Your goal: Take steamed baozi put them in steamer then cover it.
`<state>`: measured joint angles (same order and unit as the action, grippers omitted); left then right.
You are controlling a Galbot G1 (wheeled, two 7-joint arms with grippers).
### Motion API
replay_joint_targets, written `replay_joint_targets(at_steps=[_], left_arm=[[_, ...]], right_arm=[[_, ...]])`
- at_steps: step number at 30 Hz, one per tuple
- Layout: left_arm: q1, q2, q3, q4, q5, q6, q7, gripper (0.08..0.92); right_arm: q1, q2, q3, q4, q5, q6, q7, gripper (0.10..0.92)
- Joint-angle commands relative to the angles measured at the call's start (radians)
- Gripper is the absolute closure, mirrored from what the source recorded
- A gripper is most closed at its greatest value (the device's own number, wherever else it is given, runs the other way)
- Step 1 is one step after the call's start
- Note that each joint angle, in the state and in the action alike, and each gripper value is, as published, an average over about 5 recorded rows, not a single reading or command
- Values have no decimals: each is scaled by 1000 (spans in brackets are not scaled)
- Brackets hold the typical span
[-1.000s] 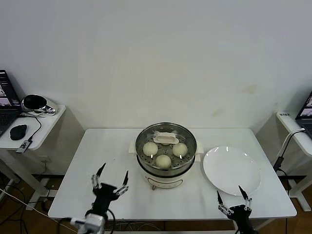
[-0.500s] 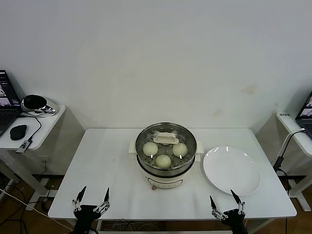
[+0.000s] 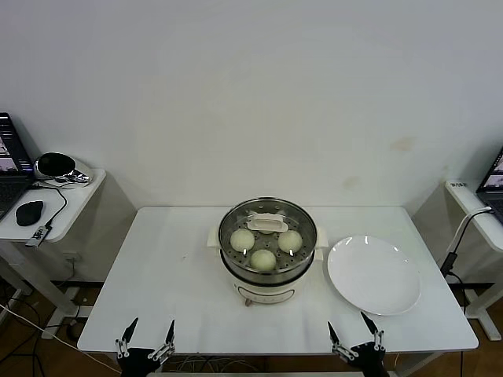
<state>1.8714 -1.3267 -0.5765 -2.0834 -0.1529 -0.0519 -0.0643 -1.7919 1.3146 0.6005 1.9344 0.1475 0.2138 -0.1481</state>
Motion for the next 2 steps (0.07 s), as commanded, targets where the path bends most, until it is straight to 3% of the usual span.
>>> replay_joint_targets(at_steps=[1, 2], left_arm=[[18, -2, -8, 17, 0, -15, 13, 177], [17, -2, -8, 18, 1, -14, 14, 177]], right_arm=[[-8, -5, -13, 11, 15, -31, 4, 203], [-8, -5, -13, 11, 15, -32, 4, 203]])
